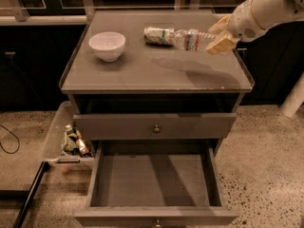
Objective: Pick water bottle from middle drawer and place on counter
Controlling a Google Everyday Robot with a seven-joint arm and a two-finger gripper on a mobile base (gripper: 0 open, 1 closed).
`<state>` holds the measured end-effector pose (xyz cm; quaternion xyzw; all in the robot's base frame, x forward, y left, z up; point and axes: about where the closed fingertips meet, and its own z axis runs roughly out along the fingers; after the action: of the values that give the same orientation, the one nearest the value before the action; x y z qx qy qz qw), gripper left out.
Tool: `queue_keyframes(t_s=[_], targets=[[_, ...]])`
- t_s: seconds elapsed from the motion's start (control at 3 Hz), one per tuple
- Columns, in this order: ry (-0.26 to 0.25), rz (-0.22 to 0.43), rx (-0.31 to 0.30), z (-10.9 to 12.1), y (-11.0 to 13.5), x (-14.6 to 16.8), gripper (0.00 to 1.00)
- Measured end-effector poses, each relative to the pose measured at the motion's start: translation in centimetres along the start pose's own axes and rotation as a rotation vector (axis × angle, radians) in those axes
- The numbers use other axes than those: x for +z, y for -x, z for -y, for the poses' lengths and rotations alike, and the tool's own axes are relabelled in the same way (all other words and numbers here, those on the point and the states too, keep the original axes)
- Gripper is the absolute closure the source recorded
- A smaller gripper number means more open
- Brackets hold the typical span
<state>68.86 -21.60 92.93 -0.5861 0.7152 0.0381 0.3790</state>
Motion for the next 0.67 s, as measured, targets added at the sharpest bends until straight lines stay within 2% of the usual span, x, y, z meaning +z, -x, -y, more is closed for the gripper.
queue_keyframes(t_s=[0.33,0.67], targets=[[0.035,0.039,0.109,1.0,-2.2,2.3,1.00],[0.080,0.061,0.204,1.0,-3.7,4.1,1.00]])
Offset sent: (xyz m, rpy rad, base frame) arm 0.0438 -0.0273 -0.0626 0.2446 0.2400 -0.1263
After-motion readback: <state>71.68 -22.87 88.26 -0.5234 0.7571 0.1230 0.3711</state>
